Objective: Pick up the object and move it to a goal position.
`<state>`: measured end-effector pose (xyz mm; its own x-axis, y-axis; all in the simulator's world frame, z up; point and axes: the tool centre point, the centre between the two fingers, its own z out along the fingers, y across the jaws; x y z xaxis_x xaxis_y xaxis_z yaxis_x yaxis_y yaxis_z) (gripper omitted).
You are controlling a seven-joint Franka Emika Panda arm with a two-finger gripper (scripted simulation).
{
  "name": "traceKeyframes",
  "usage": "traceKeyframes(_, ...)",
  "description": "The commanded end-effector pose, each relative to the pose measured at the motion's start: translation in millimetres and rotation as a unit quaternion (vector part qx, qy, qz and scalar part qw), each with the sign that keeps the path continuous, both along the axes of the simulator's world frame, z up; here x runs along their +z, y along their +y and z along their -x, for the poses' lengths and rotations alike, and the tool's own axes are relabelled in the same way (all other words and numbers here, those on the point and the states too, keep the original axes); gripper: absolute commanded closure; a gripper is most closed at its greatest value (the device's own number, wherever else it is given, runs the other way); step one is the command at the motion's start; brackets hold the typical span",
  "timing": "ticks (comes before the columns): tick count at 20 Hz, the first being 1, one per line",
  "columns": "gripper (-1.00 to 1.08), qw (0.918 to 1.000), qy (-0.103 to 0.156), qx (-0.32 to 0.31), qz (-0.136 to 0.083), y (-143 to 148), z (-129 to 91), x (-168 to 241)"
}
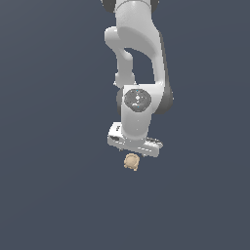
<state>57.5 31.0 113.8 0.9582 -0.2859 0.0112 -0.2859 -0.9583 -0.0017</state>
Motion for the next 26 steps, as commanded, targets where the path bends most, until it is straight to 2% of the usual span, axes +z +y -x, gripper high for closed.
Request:
traceKeyframes(1,-0.92,0.9998,0.002,-0.018,-0.001,1.4,-3.7,-10.0)
traceKeyframes(13,-0.92,0.9993,0.006,-0.038,-0.001,3.4,-6.8,-26.2)
traceKeyframes(26,-0.92,0.9992,0.006,-0.041,-0.001,3.1,-6.9,-74.0)
